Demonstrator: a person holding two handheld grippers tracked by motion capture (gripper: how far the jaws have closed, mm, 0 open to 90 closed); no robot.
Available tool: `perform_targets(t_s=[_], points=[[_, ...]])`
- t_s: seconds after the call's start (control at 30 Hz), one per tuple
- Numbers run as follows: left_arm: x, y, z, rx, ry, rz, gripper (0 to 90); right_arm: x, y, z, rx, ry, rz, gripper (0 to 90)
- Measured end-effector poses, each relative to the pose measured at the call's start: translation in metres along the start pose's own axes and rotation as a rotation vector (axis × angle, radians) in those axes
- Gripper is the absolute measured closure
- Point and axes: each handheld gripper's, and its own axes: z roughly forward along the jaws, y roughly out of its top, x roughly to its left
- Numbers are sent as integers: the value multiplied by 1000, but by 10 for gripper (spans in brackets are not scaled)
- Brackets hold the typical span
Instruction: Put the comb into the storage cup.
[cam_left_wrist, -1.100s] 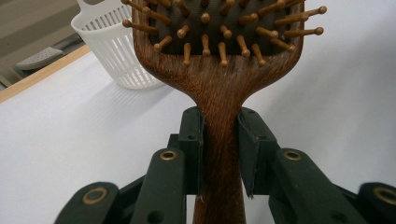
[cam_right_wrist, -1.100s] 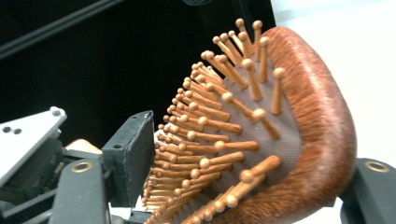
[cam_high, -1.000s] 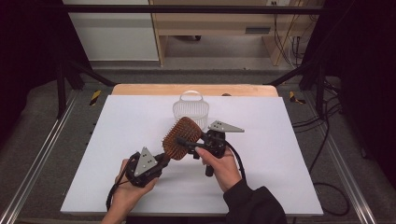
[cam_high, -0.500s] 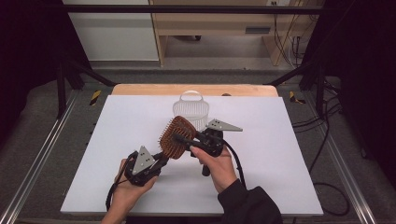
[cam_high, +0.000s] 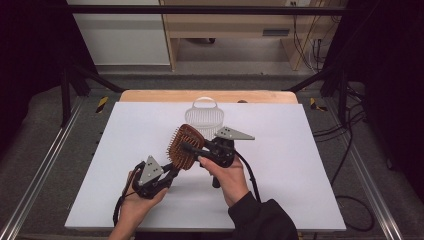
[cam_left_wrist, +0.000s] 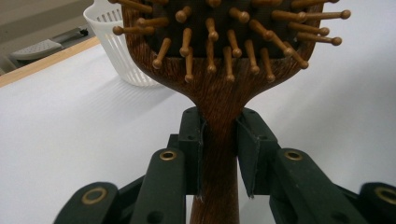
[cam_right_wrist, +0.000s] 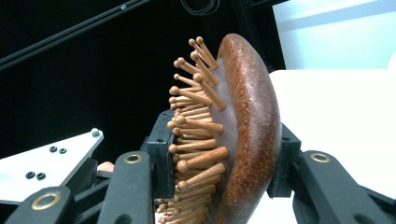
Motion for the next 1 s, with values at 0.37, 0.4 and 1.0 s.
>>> perform_targets(t_s=[0.37, 0.4, 1.0], points=[[2, -1, -3, -27, 17, -31, 721, 7, 5, 6, -7, -9, -9, 558], [2, -1, -3, -26, 20, -33, 721, 8, 6, 6, -5, -8, -11, 558], [5, -4, -7, -42, 56, -65, 714, 13, 9, 16, -2, -28, 13, 557]])
